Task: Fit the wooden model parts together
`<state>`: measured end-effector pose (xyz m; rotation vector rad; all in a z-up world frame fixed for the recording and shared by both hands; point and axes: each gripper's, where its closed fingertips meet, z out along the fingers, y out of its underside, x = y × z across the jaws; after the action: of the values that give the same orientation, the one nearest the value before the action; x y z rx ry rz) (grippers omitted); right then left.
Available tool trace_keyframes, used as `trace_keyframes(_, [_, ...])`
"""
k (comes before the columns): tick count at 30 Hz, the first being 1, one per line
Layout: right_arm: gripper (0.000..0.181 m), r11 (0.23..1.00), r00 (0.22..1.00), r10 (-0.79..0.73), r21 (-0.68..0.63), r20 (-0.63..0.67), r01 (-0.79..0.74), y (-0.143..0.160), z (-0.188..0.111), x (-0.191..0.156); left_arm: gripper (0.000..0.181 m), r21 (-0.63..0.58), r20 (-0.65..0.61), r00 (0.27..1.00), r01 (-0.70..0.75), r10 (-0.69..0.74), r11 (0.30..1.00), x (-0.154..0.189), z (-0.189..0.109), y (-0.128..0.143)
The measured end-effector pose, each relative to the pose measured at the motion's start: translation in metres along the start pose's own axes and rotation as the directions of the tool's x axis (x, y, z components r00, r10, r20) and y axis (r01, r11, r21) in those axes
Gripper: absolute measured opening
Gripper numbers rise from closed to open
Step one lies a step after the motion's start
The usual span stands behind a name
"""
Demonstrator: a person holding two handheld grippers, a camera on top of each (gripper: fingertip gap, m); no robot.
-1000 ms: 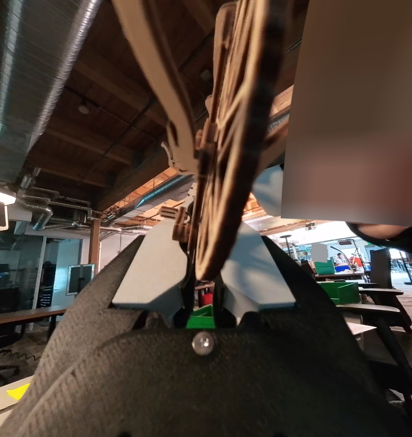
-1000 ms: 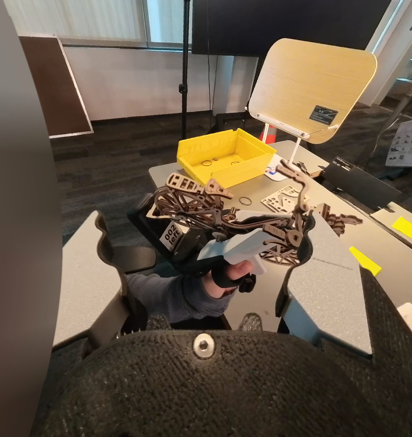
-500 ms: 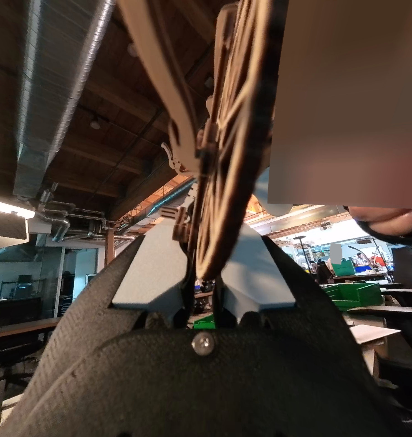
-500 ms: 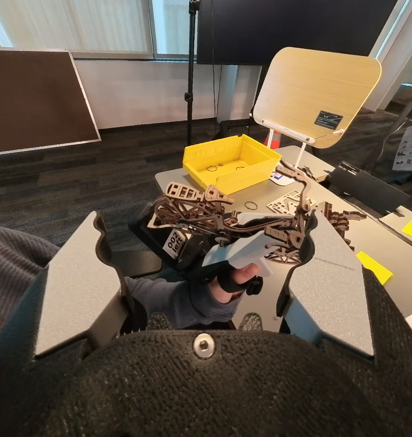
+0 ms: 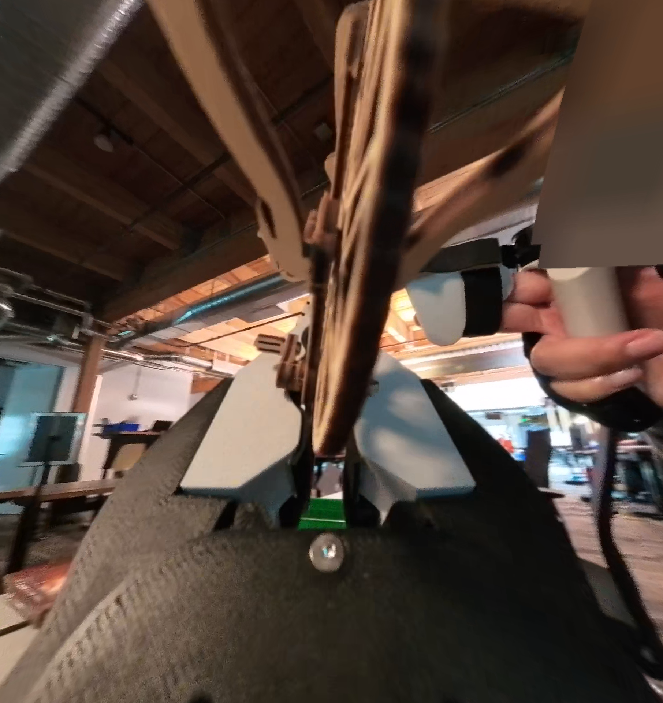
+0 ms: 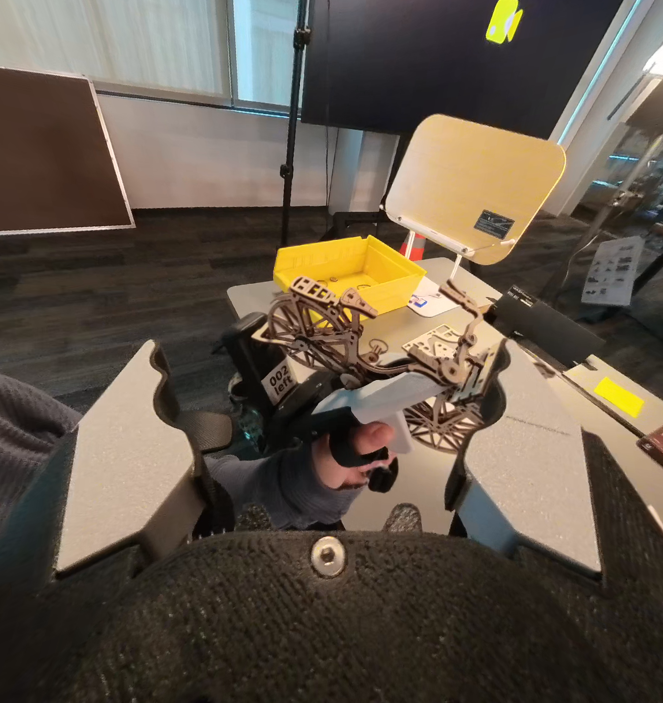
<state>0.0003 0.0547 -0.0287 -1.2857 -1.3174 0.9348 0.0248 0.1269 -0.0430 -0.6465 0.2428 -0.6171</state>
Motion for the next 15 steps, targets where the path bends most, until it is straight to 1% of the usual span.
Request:
trace_keyframes(2, [0.160,1.000,1.000,-0.009,-0.016,-0.007,0.009,0.001,0.001,0.000,0.006,0.012,-0.038,0.997,0.065,-0.064,0.998,0.002,0.001,-0.001])
trace_keyframes(4, [0.159,0.999,1.000,-0.018,-0.036,-0.011,0.018,0.004,0.004,-0.001,0.005,0.028,-0.054,0.995,0.089,-0.087,0.996,0.002,0.000,-0.002])
trace_keyframes(11, [0.160,0.998,1.000,-0.013,-0.062,0.003,0.013,0.009,0.008,-0.006,0.007,0.043,-0.059,0.998,0.031,-0.028,0.999,0.004,-0.001,-0.004])
trace_keyframes(15, [0.160,0.996,1.000,0.000,-0.088,0.018,0.002,0.014,0.010,-0.011,0.008,0.045,-0.035,0.997,-0.061,0.063,0.997,0.007,-0.002,-0.004])
